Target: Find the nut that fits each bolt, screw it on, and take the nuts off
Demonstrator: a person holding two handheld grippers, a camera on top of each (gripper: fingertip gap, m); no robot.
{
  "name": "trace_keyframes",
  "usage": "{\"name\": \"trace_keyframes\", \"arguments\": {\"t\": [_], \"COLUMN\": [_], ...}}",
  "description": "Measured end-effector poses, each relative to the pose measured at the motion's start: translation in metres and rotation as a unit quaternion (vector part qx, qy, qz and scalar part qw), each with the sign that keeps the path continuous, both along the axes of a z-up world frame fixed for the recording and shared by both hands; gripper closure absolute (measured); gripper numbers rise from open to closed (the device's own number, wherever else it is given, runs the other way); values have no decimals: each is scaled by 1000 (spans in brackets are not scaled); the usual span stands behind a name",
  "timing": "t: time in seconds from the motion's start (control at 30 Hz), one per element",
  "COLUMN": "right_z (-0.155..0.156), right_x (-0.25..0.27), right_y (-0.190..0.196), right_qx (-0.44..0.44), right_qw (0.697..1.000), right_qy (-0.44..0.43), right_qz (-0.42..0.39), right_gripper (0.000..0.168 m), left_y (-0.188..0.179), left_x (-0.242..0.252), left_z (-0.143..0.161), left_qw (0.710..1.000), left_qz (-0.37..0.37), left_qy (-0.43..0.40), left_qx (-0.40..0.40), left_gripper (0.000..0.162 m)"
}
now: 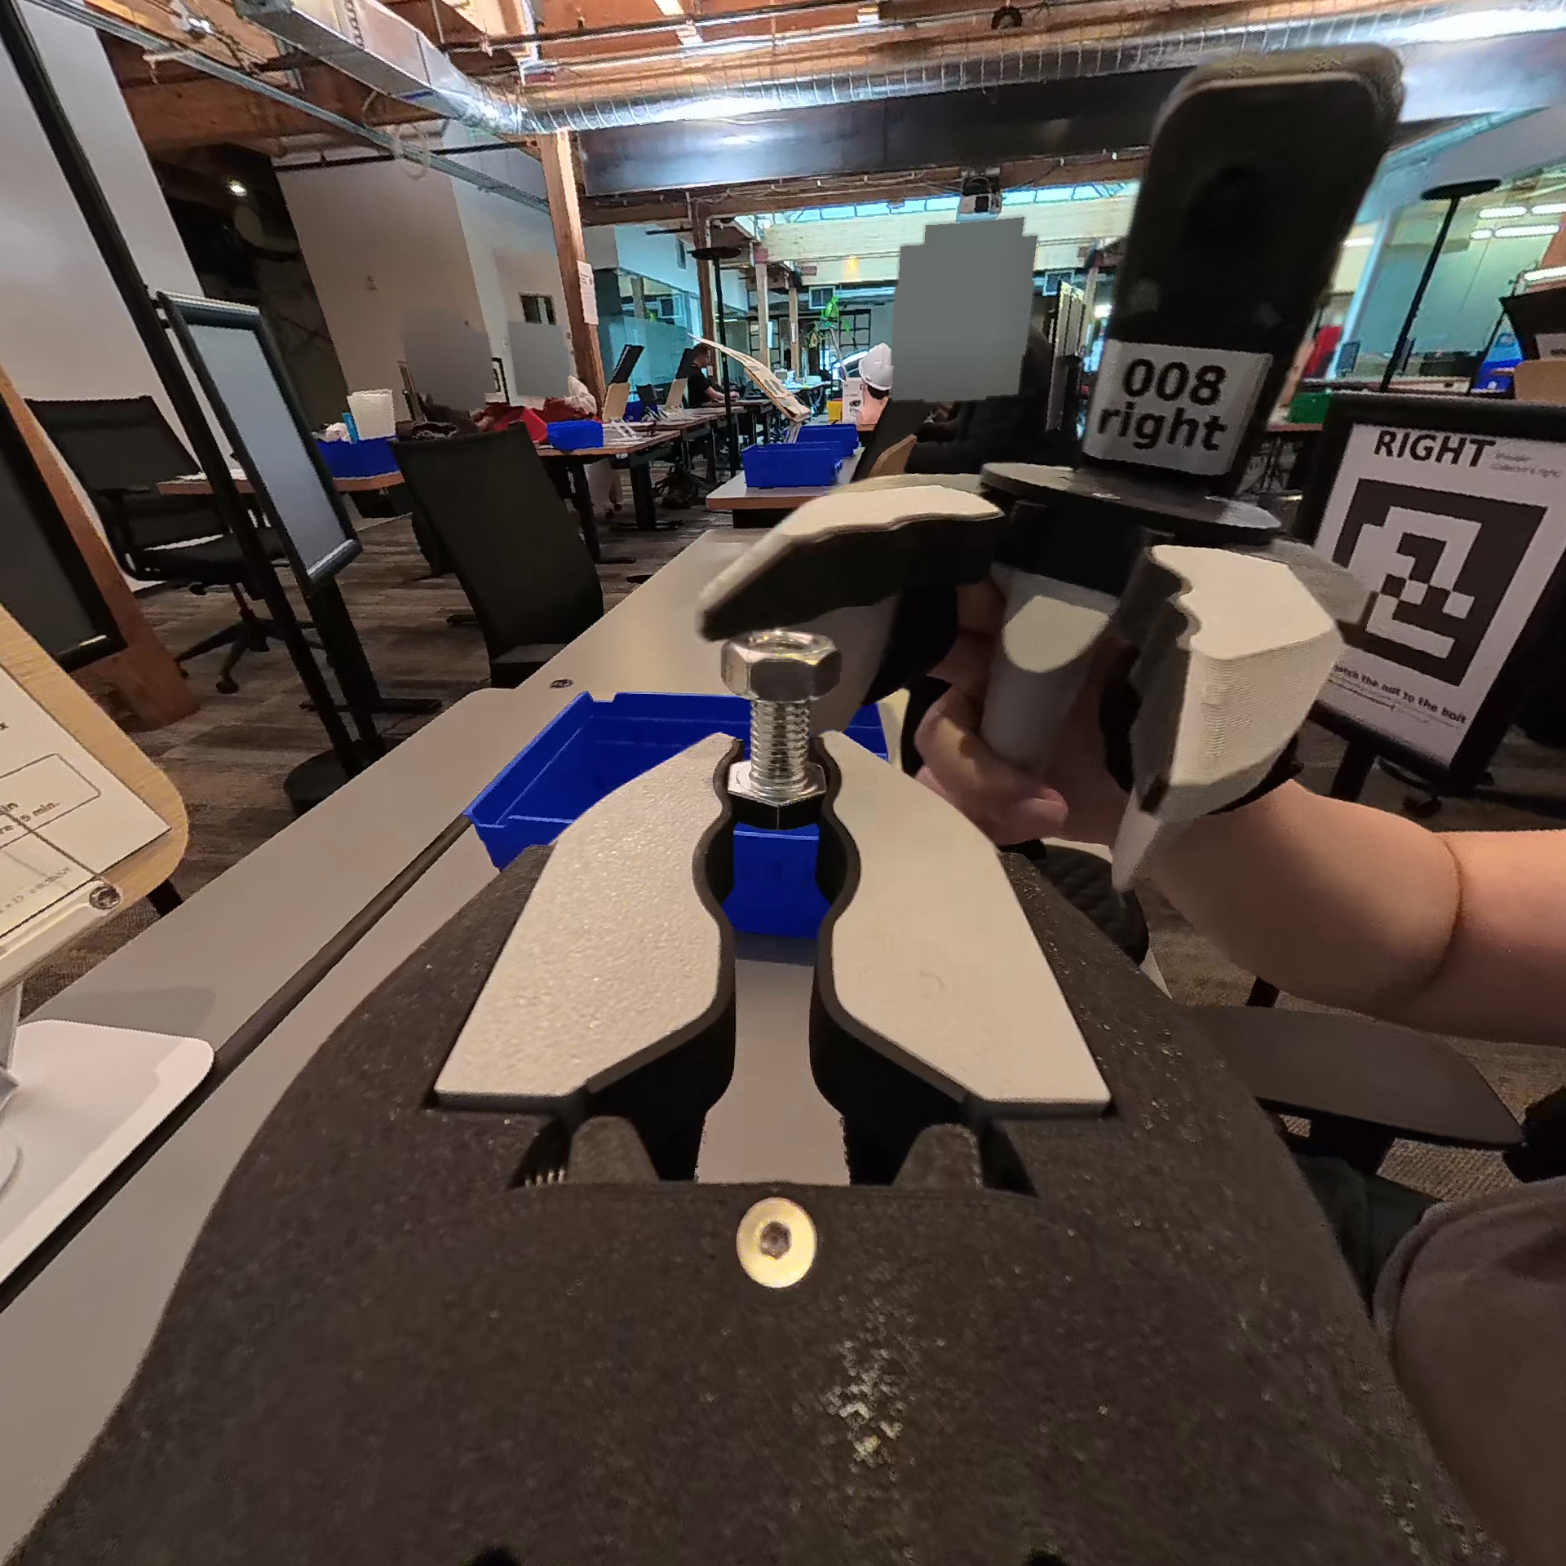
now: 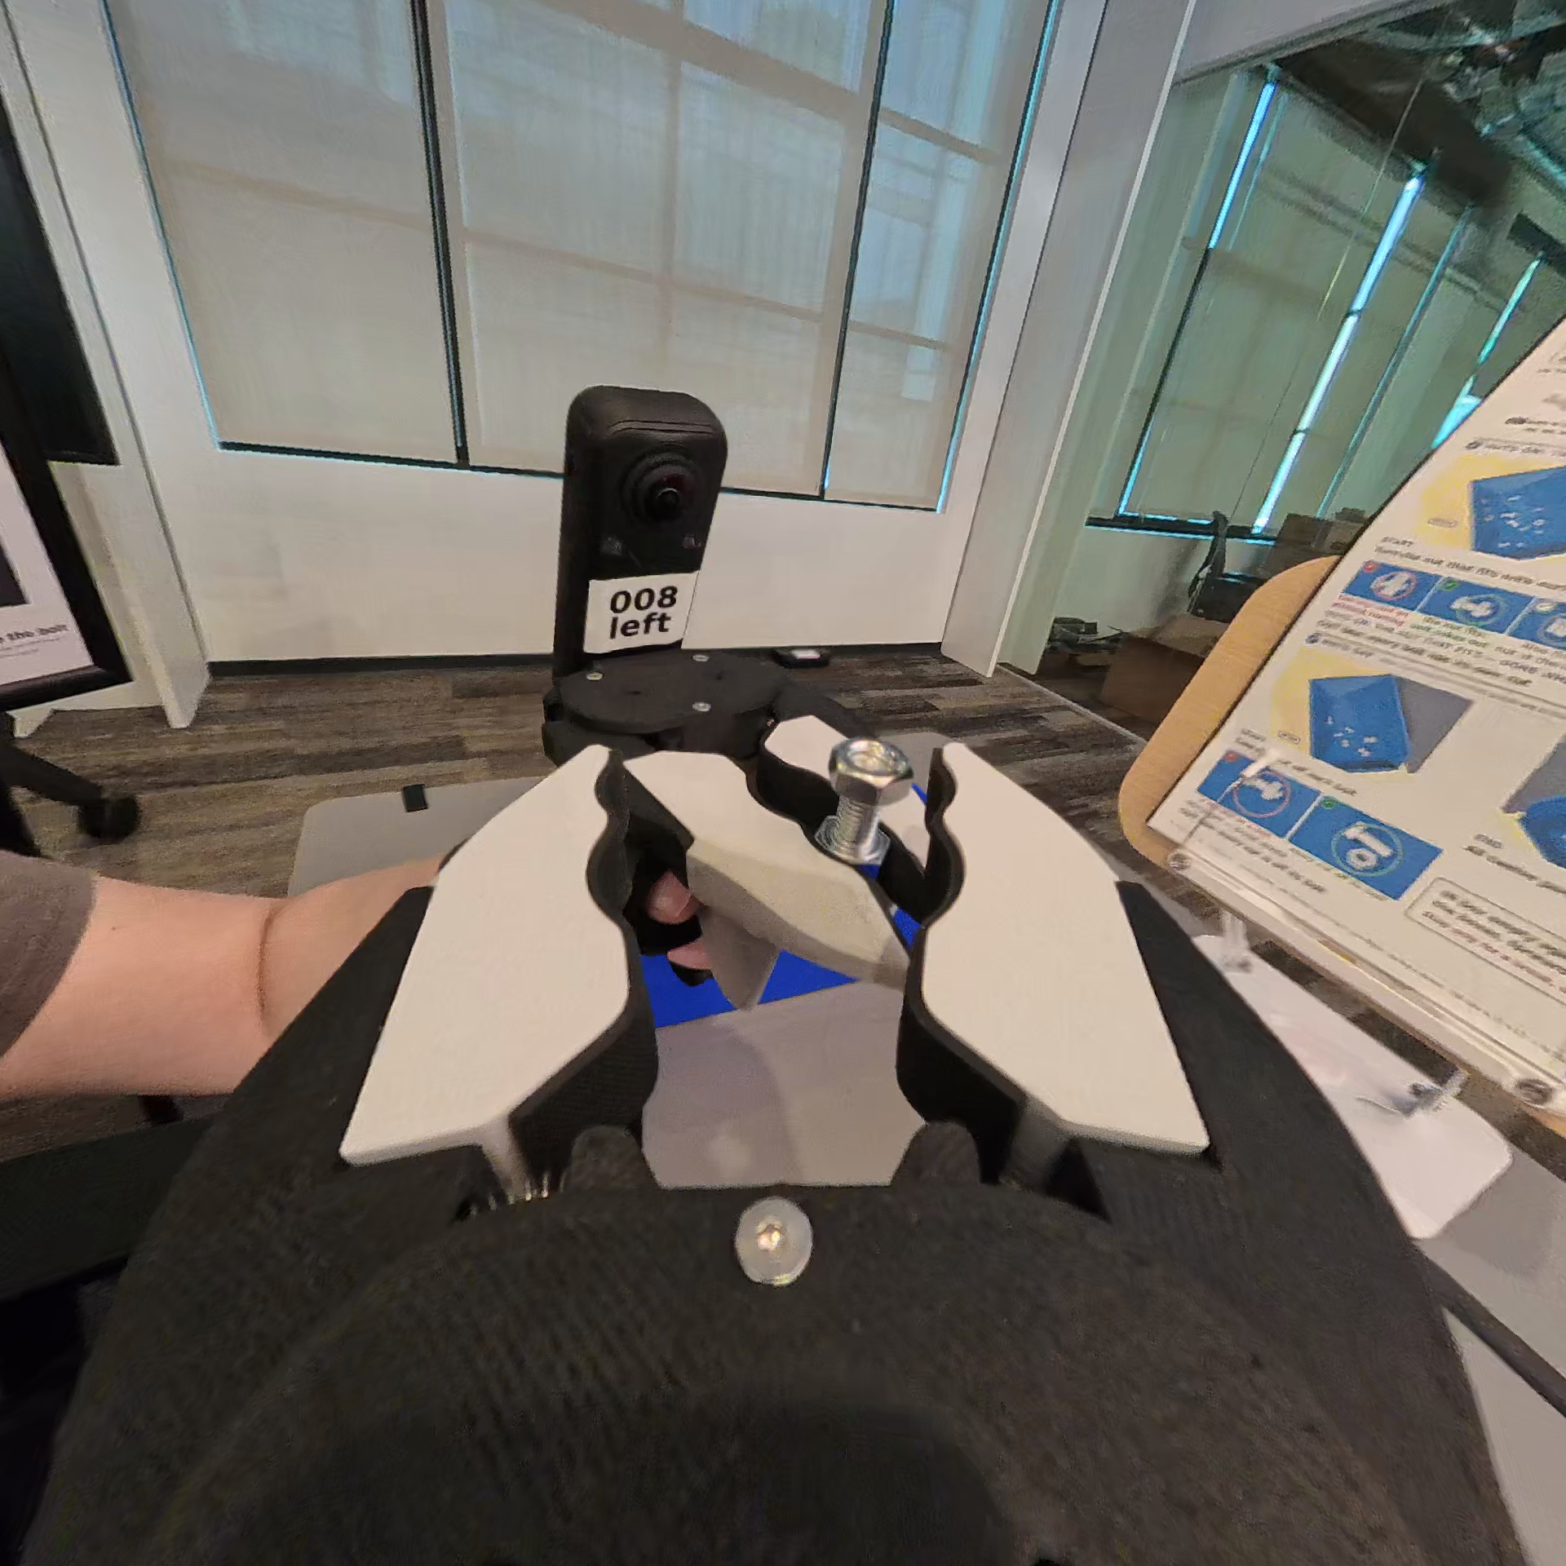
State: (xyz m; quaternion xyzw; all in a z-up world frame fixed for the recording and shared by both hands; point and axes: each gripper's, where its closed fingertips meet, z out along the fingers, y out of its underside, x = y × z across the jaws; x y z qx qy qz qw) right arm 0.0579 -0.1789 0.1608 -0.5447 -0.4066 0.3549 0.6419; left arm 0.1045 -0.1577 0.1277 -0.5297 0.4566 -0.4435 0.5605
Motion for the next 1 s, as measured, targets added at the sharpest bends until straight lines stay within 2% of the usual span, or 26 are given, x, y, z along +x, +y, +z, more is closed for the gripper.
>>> {"name": "trace_keyframes", "arguments": {"t": [0.13, 0.3, 0.43, 0.6, 1.0], "right_z": [-3, -3, -1, -4, -10], "right_x": [-8, 2, 0, -17, -17], "right_y": [-1, -7, 3, 7, 4], "right_qx": [-11, -4, -5, -30, -8], "right_qw": [1000, 1000, 1000, 999, 999], "right_qy": [-4, 5, 4, -7, -35], "right_qz": [10, -3, -6, 12, -4], "right_gripper": [94, 97, 94, 84, 87], "left_y": [2, 6, -1, -5, 2], "left_x": [0, -4, 1, 4, 3], "left_z": [-1, 2, 1, 0, -3], "left_qw": [1000, 1000, 1000, 1000, 1000], "left_qz": [5, 8, -3, -8, 12], "left_qy": [1, -9, -4, -1, 8], "left_qx": [0, -11, -1, 6, 6], "left_gripper": [148, 148, 148, 148, 148]}}
